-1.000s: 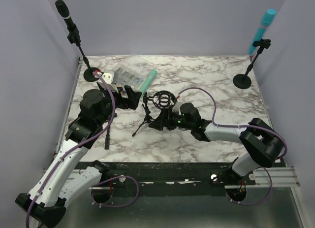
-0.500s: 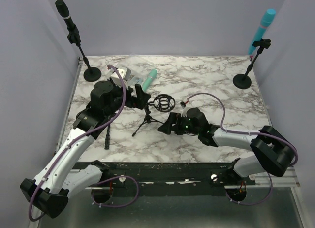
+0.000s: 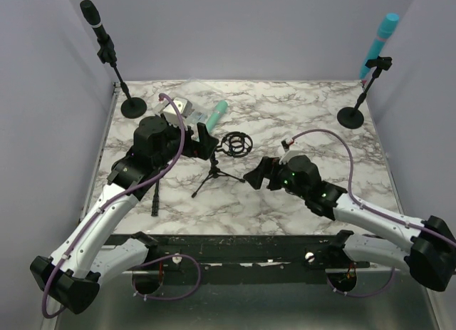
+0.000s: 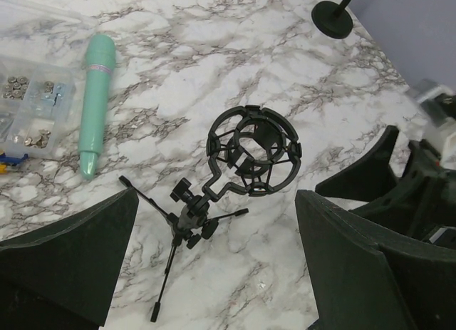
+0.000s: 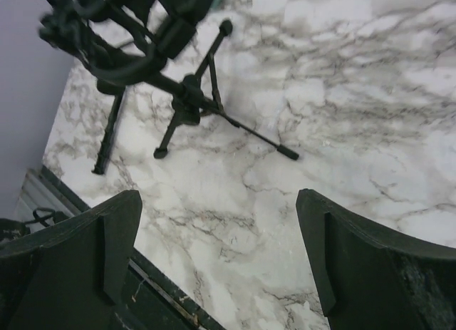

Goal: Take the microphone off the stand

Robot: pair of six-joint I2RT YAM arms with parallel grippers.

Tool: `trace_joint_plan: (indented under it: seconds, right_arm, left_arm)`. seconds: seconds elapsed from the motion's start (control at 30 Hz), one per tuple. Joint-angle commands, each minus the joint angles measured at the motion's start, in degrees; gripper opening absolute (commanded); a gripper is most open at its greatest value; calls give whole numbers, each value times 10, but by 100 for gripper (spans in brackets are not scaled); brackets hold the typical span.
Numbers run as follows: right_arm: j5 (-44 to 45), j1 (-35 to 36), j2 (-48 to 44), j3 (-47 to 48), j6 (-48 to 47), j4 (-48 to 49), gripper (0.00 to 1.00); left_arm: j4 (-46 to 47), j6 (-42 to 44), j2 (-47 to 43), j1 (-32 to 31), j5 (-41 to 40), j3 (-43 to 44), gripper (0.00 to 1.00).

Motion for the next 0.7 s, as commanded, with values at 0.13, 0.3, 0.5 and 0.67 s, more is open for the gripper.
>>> trace_joint_plan:
  seconds: [0.13,0.3,0.5,0.67]
  right_arm:
    - [221,-1,-108,29,-35,-143,98]
    - [260,-1,-164,9,-24,-152,98]
    - [410,-2,-145,37,-33,-205,98]
    - [541,-6,-60,128,-46,-273,97]
  left_arm:
    - [-14,11,5,-4,-31,20,96]
    - [-17,16,4,-5,-37,22,96]
    - [-25,18,5,-8,-37,30,99]
    - [-25,16,3,-9,-32,30,98]
